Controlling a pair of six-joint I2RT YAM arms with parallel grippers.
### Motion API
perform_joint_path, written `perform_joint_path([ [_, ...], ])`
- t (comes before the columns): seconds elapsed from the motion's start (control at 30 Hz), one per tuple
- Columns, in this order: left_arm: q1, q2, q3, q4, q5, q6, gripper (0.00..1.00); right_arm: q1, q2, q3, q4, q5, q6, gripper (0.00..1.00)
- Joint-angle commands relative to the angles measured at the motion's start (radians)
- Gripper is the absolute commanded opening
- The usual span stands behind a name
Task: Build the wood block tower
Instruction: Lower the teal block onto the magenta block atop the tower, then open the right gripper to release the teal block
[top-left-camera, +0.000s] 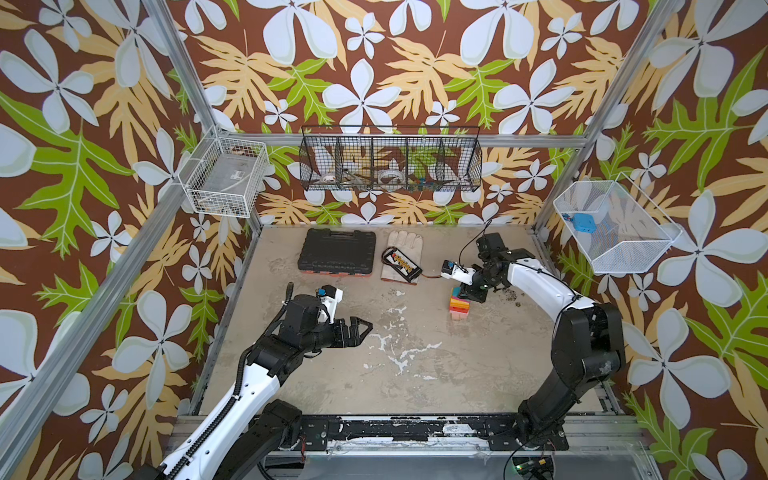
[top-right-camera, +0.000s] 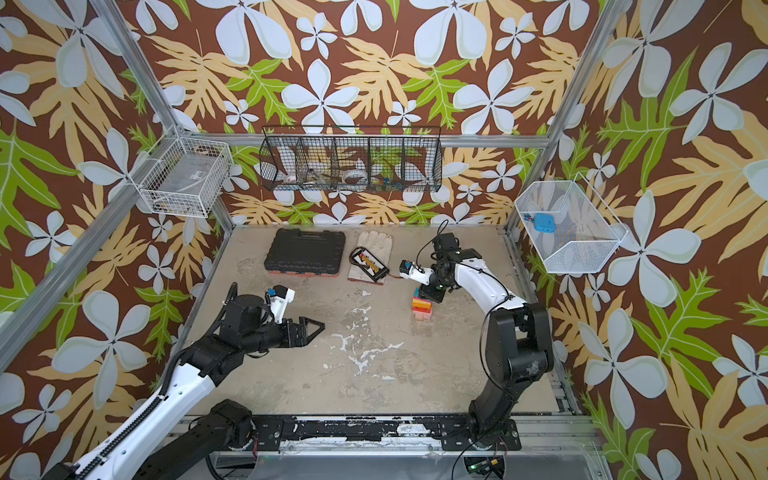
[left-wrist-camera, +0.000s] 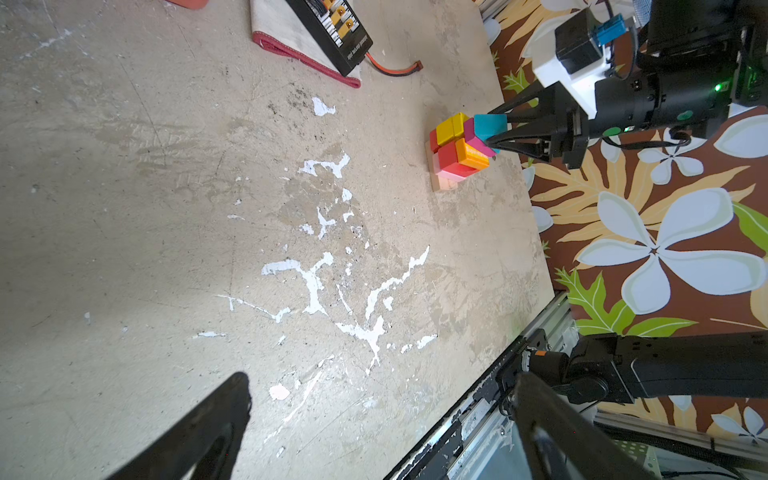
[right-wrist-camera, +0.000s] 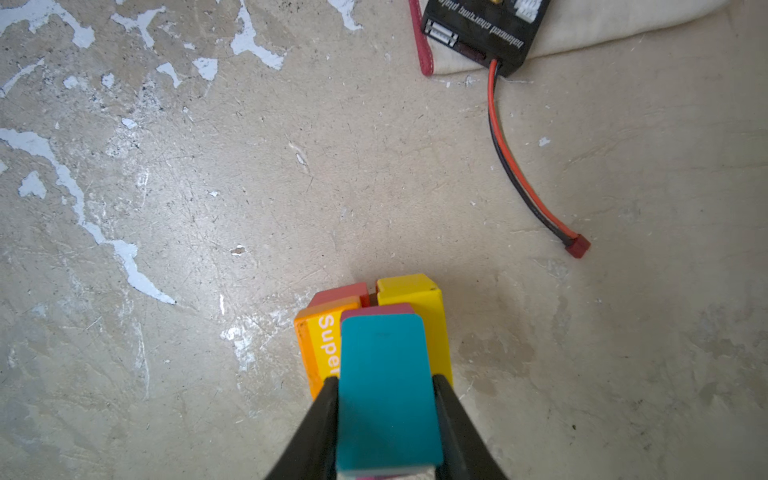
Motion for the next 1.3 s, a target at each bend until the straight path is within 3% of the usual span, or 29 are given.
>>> perform_joint_path([
  [0.0,0.000,-0.001,0.000,0.014,0.003,0.011,1.00,0.000,-0.002,0.006,-0.027,-0.017,-0.019,0.35],
  [0.9,0.000,-0.002,0.000,0.014,0.003,0.009,1.00,0.000,0.016,0.021,-0.025,0.008,-0.039,0.39],
  [1.27,0.000,0.003,0.002,0.014,0.003,0.011,1.00,0.000,-0.020,0.022,-0.002,0.008,-0.031,0.76],
])
